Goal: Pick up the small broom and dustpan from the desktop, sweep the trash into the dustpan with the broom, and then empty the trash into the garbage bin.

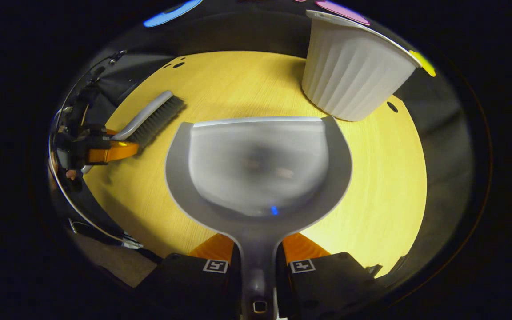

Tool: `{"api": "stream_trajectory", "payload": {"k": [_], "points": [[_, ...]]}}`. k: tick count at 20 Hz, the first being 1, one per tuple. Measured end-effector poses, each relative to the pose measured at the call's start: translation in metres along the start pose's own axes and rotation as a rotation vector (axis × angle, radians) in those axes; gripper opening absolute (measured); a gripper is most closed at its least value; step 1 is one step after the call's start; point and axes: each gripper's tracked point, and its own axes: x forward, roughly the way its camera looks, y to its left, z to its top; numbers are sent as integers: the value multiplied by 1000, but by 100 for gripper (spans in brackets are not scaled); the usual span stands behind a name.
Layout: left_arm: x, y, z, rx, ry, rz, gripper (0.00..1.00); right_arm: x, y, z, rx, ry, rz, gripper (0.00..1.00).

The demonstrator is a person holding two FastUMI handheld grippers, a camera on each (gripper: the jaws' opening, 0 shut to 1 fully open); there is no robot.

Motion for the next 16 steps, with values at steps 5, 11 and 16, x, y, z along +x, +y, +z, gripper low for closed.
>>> {"api": "stream_trajectory", "payload": {"k": [5, 11, 16], "points": [[-2, -1, 0, -6, 18, 16, 28, 21, 0, -3, -23, 19, -17, 35], [1, 0, -1, 7, 40, 31, 24, 31, 9, -7, 7, 45, 12, 36], [-1, 0, -2, 14, 58, 39, 28, 31, 9, -10, 8, 51, 7, 37]]}}
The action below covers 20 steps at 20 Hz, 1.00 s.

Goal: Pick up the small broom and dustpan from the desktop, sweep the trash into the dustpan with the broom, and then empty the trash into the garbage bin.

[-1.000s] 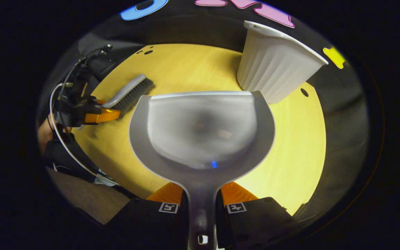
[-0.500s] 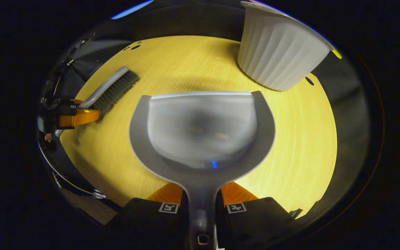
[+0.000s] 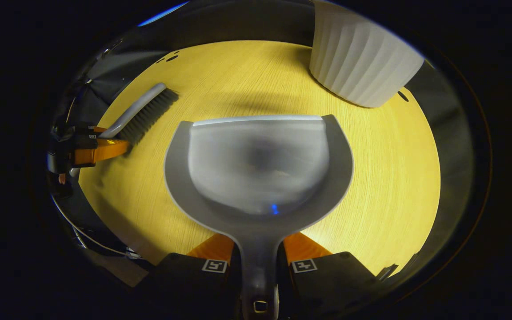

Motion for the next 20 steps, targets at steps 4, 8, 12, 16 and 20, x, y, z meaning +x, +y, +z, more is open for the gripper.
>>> {"api": "stream_trajectory", "payload": {"k": [4, 8, 12, 16, 20], "points": [[-5, -3, -4, -13, 4, 7, 33, 0, -1, -3, 6, 16, -1, 34], [-13, 0, 0, 12, -16, 22, 36, -10, 1, -5, 15, 6, 12, 40], [-31, -2, 2, 32, -59, 26, 59, -33, 1, -3, 26, -34, 16, 48], [-62, 1, 10, 26, -149, 34, 65, -72, 0, 11, 32, -138, 10, 60], [-105, 3, 44, 35, -352, 39, 72, -118, 4, 39, 49, -309, 5, 66]]}}
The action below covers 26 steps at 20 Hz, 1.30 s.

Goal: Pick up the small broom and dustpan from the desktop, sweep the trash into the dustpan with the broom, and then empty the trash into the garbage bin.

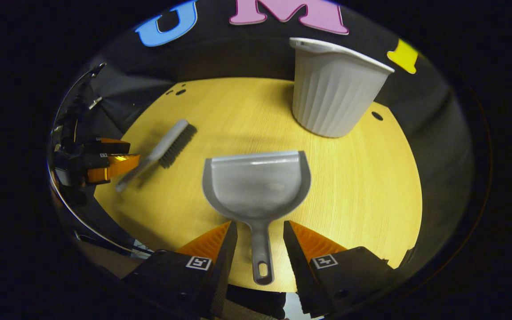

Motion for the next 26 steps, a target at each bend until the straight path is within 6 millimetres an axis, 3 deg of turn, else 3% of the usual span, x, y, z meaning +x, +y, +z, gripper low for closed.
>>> {"api": "stream_trajectory", "payload": {"k": [3, 9, 13, 16, 21, 26], "points": [[-25, -12, 46, 0, -211, -30, 77, -32, 2, 38, -2, -156, -19, 74], [-88, -37, 123, 5, -470, -51, 91, -98, -6, 113, -39, -451, -79, 83], [-133, -57, 161, -70, -556, -33, 92, -127, -13, 143, -106, -572, -60, 94], [-149, -69, 171, -92, -577, 18, 92, -144, -15, 159, -100, -619, -7, 98], [-158, -88, 173, -119, -565, 83, 92, -151, -20, 171, -123, -667, 67, 98], [-164, -85, 181, -140, -559, 147, 92, -153, -24, 176, -146, -678, 115, 98]]}}
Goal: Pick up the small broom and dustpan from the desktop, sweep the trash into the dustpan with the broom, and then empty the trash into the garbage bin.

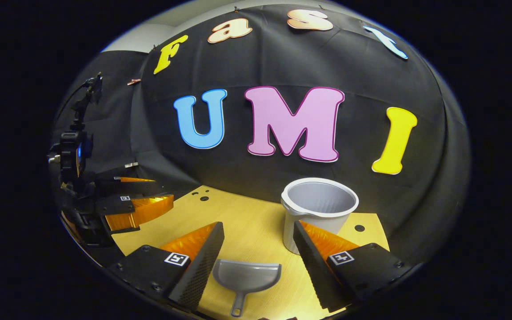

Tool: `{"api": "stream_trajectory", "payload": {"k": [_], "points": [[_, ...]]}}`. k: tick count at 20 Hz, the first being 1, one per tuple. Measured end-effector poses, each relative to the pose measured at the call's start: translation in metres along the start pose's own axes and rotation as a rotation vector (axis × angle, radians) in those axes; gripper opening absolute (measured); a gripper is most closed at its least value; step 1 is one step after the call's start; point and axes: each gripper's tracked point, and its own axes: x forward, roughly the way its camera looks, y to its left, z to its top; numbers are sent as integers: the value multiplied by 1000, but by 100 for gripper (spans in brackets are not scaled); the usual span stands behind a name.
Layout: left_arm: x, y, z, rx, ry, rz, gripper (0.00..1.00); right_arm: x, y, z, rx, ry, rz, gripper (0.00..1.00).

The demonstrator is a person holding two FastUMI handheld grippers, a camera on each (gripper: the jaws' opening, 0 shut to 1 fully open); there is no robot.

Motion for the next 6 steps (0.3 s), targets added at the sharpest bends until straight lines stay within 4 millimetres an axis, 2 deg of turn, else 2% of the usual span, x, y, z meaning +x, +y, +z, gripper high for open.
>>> {"api": "stream_trajectory", "payload": {"k": [6], "points": [[2, 1, 1, 6, 12, 9, 92, 4, -7, 6, -11, -15, -11, 98]]}}
